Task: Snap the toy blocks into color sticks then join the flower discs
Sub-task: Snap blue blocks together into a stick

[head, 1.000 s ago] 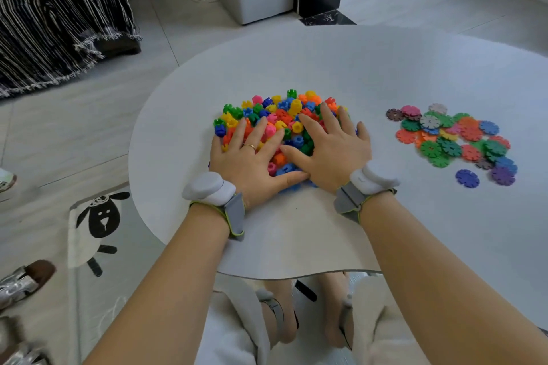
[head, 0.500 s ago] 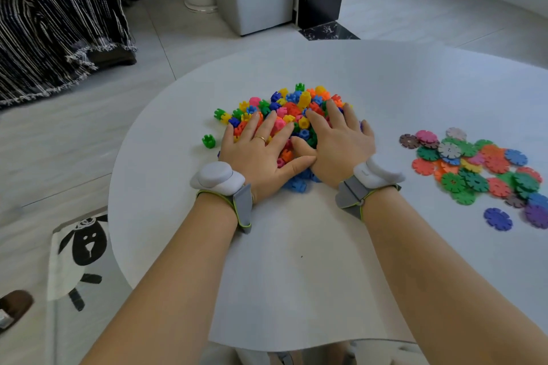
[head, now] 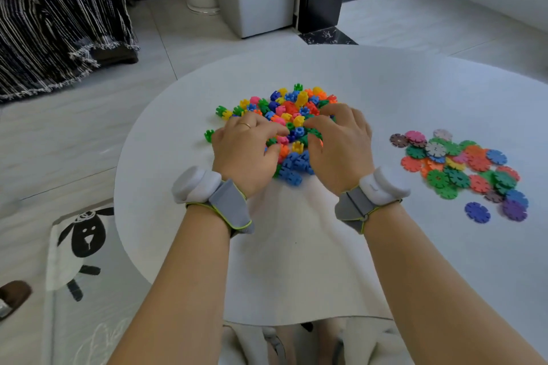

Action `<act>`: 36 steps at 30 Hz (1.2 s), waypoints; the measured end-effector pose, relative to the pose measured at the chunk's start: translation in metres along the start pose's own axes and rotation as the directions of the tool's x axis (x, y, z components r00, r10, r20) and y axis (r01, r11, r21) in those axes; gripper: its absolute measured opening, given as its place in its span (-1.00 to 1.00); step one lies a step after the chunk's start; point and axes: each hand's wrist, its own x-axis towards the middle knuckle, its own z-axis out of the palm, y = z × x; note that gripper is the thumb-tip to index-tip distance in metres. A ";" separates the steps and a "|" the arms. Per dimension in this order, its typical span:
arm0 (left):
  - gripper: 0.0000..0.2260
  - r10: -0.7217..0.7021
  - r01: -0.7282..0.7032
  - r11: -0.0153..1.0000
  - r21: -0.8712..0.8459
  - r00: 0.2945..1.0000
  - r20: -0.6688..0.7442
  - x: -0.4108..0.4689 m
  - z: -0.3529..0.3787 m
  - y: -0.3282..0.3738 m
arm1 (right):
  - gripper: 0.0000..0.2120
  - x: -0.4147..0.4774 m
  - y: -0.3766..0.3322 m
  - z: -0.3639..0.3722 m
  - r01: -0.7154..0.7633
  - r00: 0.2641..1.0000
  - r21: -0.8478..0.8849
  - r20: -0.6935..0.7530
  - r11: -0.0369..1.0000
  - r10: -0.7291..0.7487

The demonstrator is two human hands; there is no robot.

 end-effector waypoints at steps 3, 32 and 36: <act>-0.77 -0.015 0.014 0.999 0.032 0.999 0.047 -0.014 0.001 0.005 | -0.82 -0.015 -0.007 -0.011 -0.014 0.996 -0.008 0.086 1.000 0.014; -0.73 -0.132 0.130 0.991 0.040 0.990 0.039 -0.040 0.023 0.007 | -0.73 -0.039 -0.012 -0.010 -0.152 0.922 0.123 0.375 0.981 0.096; -0.79 -0.096 0.095 0.994 0.048 0.995 0.000 -0.035 0.026 0.012 | -0.76 -0.034 -0.012 -0.015 -0.285 0.907 0.323 0.394 0.903 0.146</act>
